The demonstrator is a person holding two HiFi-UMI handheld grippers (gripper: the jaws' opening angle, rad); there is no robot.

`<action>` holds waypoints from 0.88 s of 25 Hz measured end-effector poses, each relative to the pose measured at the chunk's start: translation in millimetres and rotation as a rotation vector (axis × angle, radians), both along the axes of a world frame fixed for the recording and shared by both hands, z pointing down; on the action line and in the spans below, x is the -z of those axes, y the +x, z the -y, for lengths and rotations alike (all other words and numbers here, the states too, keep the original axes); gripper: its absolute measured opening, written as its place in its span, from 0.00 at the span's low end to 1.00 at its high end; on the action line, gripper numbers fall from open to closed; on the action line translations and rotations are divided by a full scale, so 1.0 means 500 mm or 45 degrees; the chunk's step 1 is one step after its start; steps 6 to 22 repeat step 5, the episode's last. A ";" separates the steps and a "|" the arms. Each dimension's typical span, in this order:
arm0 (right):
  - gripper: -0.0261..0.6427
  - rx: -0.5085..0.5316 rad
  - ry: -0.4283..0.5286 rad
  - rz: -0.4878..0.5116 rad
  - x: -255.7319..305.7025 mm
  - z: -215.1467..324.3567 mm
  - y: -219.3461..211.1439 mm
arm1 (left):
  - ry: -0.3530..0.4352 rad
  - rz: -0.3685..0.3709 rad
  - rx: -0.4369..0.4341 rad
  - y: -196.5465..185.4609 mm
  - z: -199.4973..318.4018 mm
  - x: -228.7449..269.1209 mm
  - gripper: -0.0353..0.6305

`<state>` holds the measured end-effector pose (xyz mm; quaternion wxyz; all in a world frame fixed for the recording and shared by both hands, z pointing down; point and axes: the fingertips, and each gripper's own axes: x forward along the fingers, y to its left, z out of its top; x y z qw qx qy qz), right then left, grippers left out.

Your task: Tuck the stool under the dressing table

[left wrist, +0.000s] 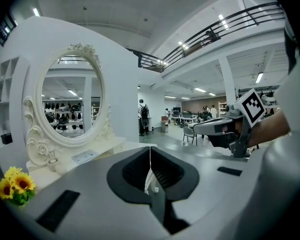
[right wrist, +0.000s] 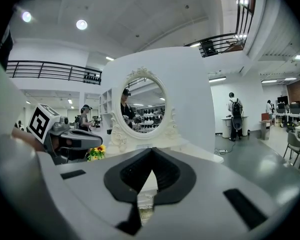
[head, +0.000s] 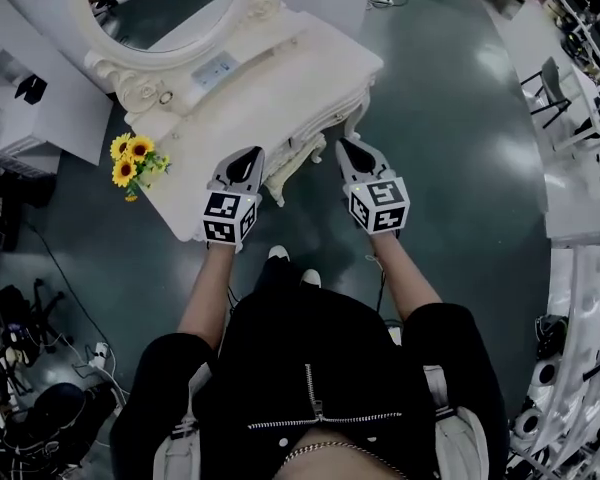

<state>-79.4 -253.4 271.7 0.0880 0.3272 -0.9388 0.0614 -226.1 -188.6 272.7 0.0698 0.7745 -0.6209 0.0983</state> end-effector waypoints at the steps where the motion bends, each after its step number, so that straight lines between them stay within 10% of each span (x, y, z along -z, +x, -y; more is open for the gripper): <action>1: 0.04 -0.002 -0.002 0.001 -0.002 -0.002 -0.003 | -0.001 0.001 0.001 -0.004 -0.002 -0.002 0.09; 22: 0.04 0.000 -0.017 -0.001 -0.022 -0.024 -0.019 | -0.019 0.000 0.009 -0.024 -0.021 -0.020 0.09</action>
